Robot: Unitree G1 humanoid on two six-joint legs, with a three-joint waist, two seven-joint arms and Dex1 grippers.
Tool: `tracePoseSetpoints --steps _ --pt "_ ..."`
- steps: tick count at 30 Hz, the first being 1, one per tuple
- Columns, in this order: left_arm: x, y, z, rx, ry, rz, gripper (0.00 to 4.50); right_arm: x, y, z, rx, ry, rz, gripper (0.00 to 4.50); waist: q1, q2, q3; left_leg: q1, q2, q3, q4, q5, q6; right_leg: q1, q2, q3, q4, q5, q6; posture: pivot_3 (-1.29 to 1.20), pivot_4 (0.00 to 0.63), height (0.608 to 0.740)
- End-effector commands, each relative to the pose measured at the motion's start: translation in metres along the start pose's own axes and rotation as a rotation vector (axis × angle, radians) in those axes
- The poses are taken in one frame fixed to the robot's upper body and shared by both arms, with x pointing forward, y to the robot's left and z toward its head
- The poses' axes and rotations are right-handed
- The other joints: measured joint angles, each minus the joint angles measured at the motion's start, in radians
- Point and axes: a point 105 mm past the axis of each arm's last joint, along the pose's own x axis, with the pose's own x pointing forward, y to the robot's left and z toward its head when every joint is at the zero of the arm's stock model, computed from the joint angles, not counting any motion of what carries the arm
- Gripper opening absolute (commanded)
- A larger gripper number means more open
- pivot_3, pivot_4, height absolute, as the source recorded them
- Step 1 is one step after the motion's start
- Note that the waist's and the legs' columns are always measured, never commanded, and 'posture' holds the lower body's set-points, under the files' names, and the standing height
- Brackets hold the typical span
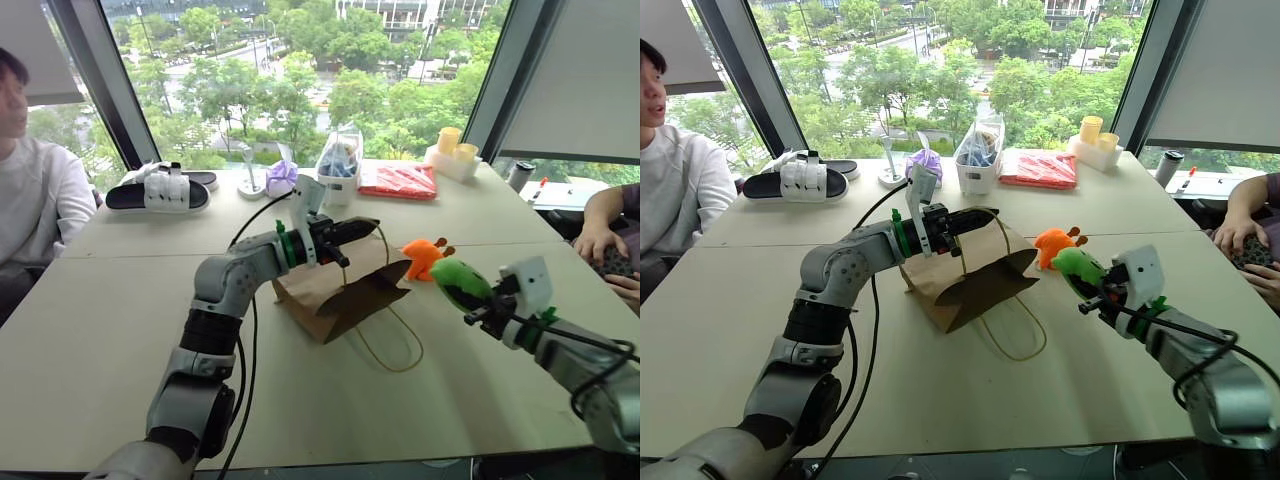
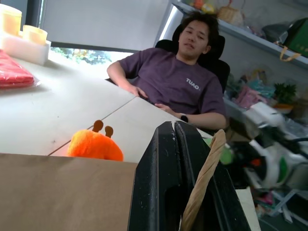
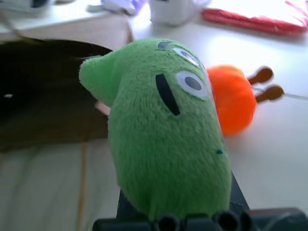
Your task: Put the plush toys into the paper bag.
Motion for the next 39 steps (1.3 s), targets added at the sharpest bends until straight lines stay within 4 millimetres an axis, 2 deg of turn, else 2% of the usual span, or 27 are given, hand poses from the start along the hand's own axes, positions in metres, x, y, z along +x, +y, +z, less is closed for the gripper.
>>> tracePoseSetpoints --steps 1,4,8,14,27,30,35,36,39 --pt "0.004 -0.010 0.018 0.015 -0.051 -0.068 0.00 -0.003 0.032 0.010 -0.011 0.004 0.130 0.04 0.001 0.000 0.000 0.000 0.000 0.000 0.000 0.000 0.000 0.000 0.000 0.000 0.000 0.000 0.000 0.00 0.150 0.740" --pt "0.002 -0.014 0.023 -0.059 -0.064 -0.119 0.00 0.011 0.053 0.008 -0.086 0.034 0.174 0.04 0.000 0.000 0.000 0.000 0.000 0.000 0.002 0.000 0.000 0.000 0.000 0.000 0.001 0.000 0.000 0.00 0.150 0.740" --pt "0.002 -0.019 0.021 -0.065 -0.043 -0.148 0.00 0.039 0.064 0.005 -0.133 0.027 0.192 0.04 0.000 0.000 0.000 0.000 0.000 0.000 0.002 0.000 0.000 0.000 0.000 0.000 0.001 0.000 0.000 0.00 0.150 0.740" --pt "0.000 -0.025 0.019 -0.059 -0.030 -0.166 0.00 0.072 0.066 0.006 -0.270 0.031 0.208 0.04 0.002 0.000 0.000 -0.001 -0.001 -0.001 0.002 0.001 -0.002 -0.001 0.000 0.000 0.001 0.000 0.000 0.00 0.150 0.740" --pt "0.000 -0.034 0.019 -0.101 -0.059 -0.180 0.00 0.113 0.071 0.003 -0.527 0.083 0.240 0.04 -0.001 0.000 0.000 -0.001 0.000 -0.001 0.002 0.003 -0.005 -0.002 0.000 0.000 0.001 0.000 0.000 0.00 0.150 0.740" --pt "0.001 -0.027 0.023 -0.114 -0.085 -0.140 0.00 0.119 0.071 0.006 -0.539 0.068 0.230 1.36 0.000 0.000 0.000 -0.001 0.000 0.000 0.002 0.003 -0.005 -0.002 0.000 0.000 0.001 0.000 0.000 0.00 0.150 0.740" --pt "0.003 -0.013 0.032 -0.120 -0.132 -0.069 0.00 0.114 0.066 0.015 -0.508 0.024 0.191 4.05 0.002 0.000 0.000 -0.001 -0.001 0.000 0.002 0.003 -0.006 -0.002 0.000 0.000 0.001 0.000 0.000 0.00 0.150 0.740" --pt "0.003 -0.012 0.032 -0.119 -0.135 -0.062 0.00 0.113 0.066 0.017 -0.500 0.015 0.185 4.48 0.002 0.000 0.000 -0.001 -0.001 -0.001 0.002 0.003 -0.006 -0.002 0.000 0.000 0.001 0.000 0.000 0.00 0.150 0.740" --pt "0.003 -0.006 0.032 -0.110 -0.139 -0.035 0.00 0.101 0.067 0.025 -0.444 -0.032 0.189 4.48 0.001 0.000 0.000 -0.001 -0.001 -0.001 0.002 0.003 -0.006 -0.002 0.000 0.000 0.001 0.000 0.000 0.00 0.150 0.740"
